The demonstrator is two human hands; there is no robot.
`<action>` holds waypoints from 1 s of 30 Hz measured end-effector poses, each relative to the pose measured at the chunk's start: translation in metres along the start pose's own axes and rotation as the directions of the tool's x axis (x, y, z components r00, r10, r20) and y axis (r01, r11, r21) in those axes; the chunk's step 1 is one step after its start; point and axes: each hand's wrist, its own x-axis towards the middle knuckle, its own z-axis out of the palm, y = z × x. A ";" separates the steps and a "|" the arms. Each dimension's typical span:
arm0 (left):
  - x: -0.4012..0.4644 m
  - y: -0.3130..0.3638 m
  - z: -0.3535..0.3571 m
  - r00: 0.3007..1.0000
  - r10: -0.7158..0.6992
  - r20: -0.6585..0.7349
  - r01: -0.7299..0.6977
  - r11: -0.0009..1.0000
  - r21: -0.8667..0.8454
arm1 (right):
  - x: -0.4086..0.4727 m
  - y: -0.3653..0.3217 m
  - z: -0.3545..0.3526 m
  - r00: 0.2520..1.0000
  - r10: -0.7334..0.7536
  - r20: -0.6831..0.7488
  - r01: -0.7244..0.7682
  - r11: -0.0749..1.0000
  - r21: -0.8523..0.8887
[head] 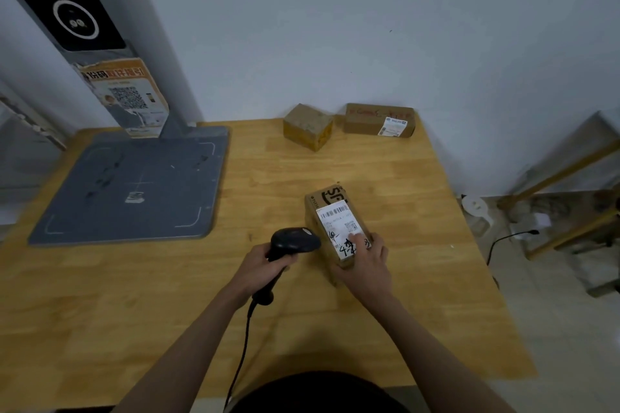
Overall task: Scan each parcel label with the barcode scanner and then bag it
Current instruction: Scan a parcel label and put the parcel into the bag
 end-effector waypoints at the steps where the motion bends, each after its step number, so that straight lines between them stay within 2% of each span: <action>1: -0.001 0.003 -0.001 1.000 0.019 -0.010 -0.019 1.000 0.019 | 0.002 0.002 -0.003 1.000 -0.008 0.025 0.008 1.000 0.020; 4: -0.006 0.019 -0.006 0.997 0.082 -0.013 -0.081 0.995 0.057 | 0.009 0.013 -0.017 0.984 -0.119 0.136 0.119 0.993 0.005; 7: -0.011 0.032 -0.018 0.986 0.167 0.013 -0.167 0.971 0.169 | 0.018 0.026 -0.024 0.927 -0.247 0.282 0.304 0.936 -0.177; 11: -0.018 0.037 -0.029 0.969 0.245 0.037 -0.245 0.923 0.296 | 0.024 0.023 -0.033 0.872 -0.239 0.427 0.395 0.860 -0.324; 14: -0.024 0.038 -0.033 0.955 0.294 0.033 -0.283 0.873 0.398 | 0.024 0.010 -0.033 0.837 -0.229 0.498 0.420 0.851 -0.315; 19: -0.033 0.037 -0.043 0.939 0.324 0.115 -0.332 0.767 0.550 | 0.021 0.000 -0.031 0.854 -0.216 0.474 0.403 0.850 -0.339; 26: -0.041 0.049 -0.049 0.948 0.239 0.211 -0.309 0.515 0.800 | 0.011 0.004 -0.023 0.891 -0.220 0.397 0.352 0.886 -0.301; 30: -0.048 0.053 -0.049 0.943 0.223 0.247 -0.327 0.487 0.810 | 0.010 0.002 -0.024 0.894 -0.219 0.392 0.354 0.881 -0.314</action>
